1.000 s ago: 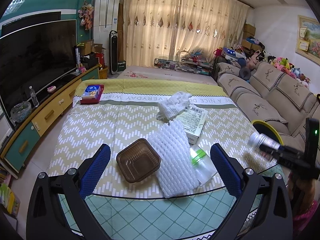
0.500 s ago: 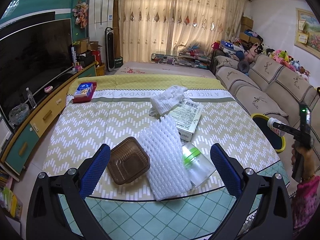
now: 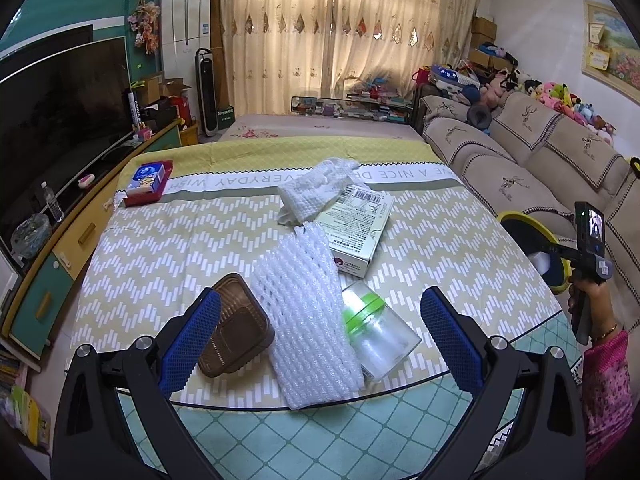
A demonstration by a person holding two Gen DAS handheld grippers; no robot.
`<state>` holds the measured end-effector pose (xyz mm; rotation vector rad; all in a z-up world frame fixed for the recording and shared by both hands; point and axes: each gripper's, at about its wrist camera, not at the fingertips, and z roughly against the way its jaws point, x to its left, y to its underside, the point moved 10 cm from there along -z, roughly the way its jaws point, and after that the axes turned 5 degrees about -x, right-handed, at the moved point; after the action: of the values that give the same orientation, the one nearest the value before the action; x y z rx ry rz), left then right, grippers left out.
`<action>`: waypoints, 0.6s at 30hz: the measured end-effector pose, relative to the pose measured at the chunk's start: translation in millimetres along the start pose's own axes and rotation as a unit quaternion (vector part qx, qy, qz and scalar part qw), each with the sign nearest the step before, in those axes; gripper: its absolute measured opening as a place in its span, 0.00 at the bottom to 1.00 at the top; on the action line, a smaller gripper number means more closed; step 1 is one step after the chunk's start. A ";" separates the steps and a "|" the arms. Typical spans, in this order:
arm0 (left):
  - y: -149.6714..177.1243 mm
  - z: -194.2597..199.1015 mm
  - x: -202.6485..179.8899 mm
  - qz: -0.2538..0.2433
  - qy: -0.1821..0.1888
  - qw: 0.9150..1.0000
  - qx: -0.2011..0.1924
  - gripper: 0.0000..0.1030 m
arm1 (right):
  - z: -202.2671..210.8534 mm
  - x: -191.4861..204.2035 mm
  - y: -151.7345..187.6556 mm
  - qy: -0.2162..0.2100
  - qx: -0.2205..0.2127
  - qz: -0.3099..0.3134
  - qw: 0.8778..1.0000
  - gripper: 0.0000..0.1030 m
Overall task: Collect trash
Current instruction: 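Lower the pill bottle into the yellow bin and open the right tool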
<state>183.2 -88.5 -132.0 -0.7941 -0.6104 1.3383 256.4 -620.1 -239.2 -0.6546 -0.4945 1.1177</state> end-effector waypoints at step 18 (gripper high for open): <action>7.5 -7.2 17.1 0.006 0.021 1.000 0.017 0.84 | 28.5 31.4 6.6 -0.026 -0.013 0.024 0.999 0.53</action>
<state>186.9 -72.3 -143.2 -0.7970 -0.5481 1.3362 244.7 -582.4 -222.2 -0.6638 -0.5404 1.1771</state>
